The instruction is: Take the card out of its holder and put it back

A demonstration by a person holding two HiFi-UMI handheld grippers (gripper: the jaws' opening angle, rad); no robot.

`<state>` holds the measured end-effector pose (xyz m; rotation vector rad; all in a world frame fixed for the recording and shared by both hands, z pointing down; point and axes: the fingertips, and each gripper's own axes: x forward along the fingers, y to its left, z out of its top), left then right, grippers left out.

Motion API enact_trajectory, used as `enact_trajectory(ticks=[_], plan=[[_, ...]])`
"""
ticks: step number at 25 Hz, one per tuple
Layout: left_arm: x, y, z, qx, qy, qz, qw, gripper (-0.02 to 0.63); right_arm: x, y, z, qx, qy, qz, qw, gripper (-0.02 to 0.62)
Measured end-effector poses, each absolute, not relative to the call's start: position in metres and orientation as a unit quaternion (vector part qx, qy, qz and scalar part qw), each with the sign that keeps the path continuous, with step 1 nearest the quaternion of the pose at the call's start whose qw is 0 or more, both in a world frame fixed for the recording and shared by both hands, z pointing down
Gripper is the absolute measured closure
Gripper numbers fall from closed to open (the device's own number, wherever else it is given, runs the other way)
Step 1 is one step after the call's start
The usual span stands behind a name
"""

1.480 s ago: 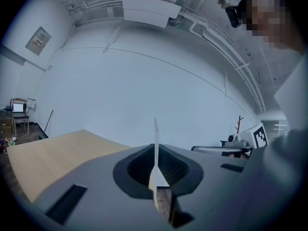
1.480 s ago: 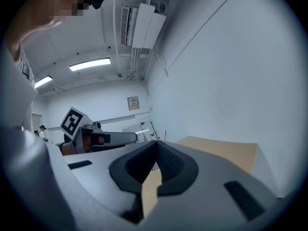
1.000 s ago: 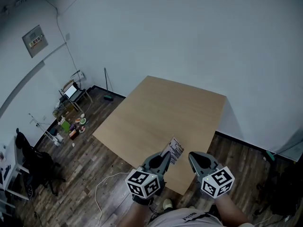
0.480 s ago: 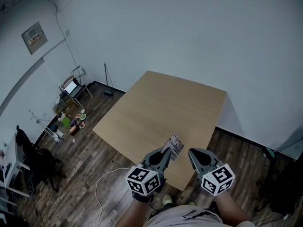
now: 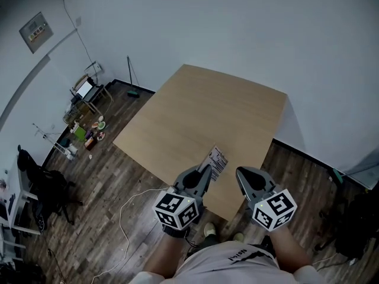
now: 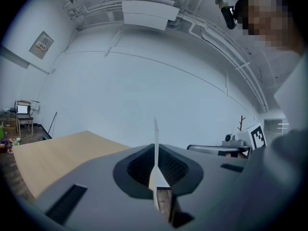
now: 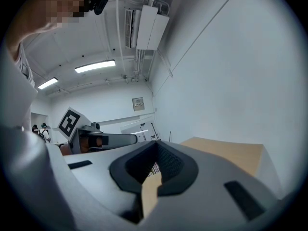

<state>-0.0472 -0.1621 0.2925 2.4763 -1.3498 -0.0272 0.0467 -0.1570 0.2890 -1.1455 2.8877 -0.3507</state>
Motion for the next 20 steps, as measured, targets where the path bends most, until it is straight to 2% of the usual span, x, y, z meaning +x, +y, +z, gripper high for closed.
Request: enact_trajectory(ticks=[11,20], plan=[[-0.093,-0.215,0.348,0.883,-0.446,0.012,0.145,0.58,0.012,-0.179,0.332,-0.374,0.917,-0.136,0.007,0.581],[-0.108,-0.264,0.44,0.898,-0.415,0.044,0.139,0.58,0.001,-0.21,0.39,-0.407,0.9,-0.154,0.014,0.582]])
